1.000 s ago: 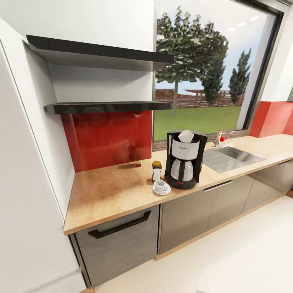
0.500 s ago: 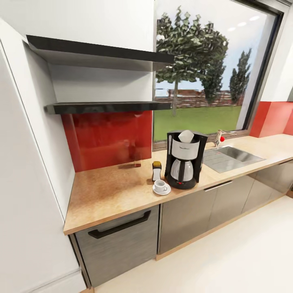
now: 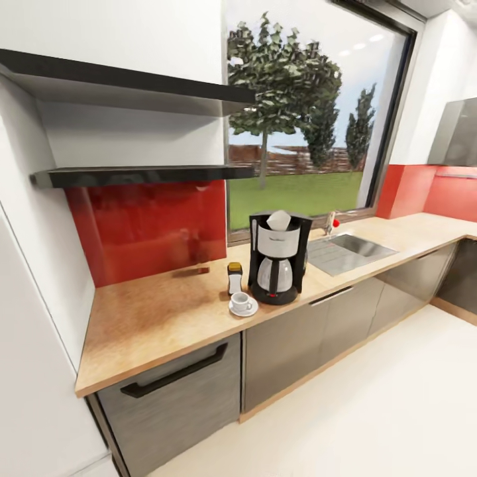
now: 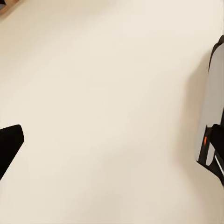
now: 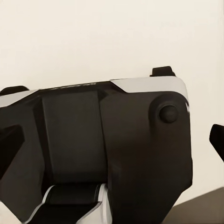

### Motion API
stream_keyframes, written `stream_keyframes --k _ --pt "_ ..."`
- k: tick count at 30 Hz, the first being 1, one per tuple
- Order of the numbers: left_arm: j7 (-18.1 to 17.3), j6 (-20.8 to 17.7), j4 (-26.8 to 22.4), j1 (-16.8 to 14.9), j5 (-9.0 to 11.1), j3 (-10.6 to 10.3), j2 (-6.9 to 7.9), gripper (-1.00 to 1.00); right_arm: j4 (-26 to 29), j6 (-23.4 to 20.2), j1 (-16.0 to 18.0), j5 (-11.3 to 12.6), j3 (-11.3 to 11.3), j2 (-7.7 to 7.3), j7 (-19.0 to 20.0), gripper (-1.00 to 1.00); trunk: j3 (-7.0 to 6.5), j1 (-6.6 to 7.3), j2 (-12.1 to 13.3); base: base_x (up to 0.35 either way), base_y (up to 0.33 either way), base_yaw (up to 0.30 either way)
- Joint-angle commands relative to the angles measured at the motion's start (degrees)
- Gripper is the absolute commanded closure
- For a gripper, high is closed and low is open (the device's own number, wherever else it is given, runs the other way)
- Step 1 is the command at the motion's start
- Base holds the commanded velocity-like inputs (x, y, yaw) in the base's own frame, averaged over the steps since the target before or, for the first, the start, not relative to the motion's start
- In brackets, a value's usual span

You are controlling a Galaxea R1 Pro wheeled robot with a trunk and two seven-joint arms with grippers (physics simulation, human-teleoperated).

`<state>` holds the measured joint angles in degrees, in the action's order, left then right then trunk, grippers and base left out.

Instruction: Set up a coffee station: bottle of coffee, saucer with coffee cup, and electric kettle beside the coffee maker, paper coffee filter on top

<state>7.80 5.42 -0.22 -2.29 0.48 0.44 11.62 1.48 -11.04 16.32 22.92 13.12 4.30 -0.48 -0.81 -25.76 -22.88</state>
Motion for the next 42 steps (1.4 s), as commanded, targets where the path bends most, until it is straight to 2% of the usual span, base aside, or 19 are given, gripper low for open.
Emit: stream_keyframes --k 1,16,19,25,31,34,39,42 --pt "0.11 0.20 0.04 0.00 0.05 0.05 -0.01 -1.00 0.08 -0.35 -0.02 0.47 0.43 0.03 0.02 -1.00 0.02 -0.02 -0.04 0.000 0.000 -0.300" --pt "0.02 0.16 0.03 0.00 0.05 0.00 -0.02 -1.00 -0.04 -0.53 -0.22 0.38 0.42 -0.02 -0.36 -1.00 0.02 -0.02 -0.04 0.000 0.000 -0.300" --pt "0.02 0.08 0.04 0.02 -0.04 0.00 -0.02 -1.00 -0.07 -0.45 -1.64 0.44 0.42 -0.74 -0.63 -1.00 0.02 -0.02 -0.04 0.000 0.000 -0.295" --pt "0.06 0.03 0.04 0.08 -0.13 0.00 0.01 -1.00 -0.07 -0.22 -2.63 0.39 0.48 -1.12 -6.25 -1.00 0.02 -0.02 -0.04 0.000 0.000 -0.271" --pt "0.05 -0.05 0.05 0.09 -0.13 0.00 -0.02 -1.00 0.01 0.10 -2.70 0.25 0.58 -0.83 -6.97 -1.00 0.02 -0.02 -0.04 0.000 0.000 -0.095" --pt "0.09 -0.06 0.07 0.09 -0.13 0.05 0.00 -1.00 0.07 1.75 -2.70 0.23 0.63 -1.07 -6.99 -1.00 0.02 -0.02 -0.04 0.000 0.000 -0.004" --pt "0.15 0.09 0.07 0.09 -0.05 0.05 0.06 -1.00 0.11 10.89 -2.70 0.40 0.66 -0.98 -7.00 -1.00 0.02 -0.02 -0.04 0.000 0.000 0.000" --pt "0.23 0.18 0.06 0.09 0.10 0.31 -0.01 -1.00 0.11 14.06 -2.70 0.32 0.64 -1.13 -6.99 -1.00 0.02 -0.02 -0.04 0.000 0.000 0.000"
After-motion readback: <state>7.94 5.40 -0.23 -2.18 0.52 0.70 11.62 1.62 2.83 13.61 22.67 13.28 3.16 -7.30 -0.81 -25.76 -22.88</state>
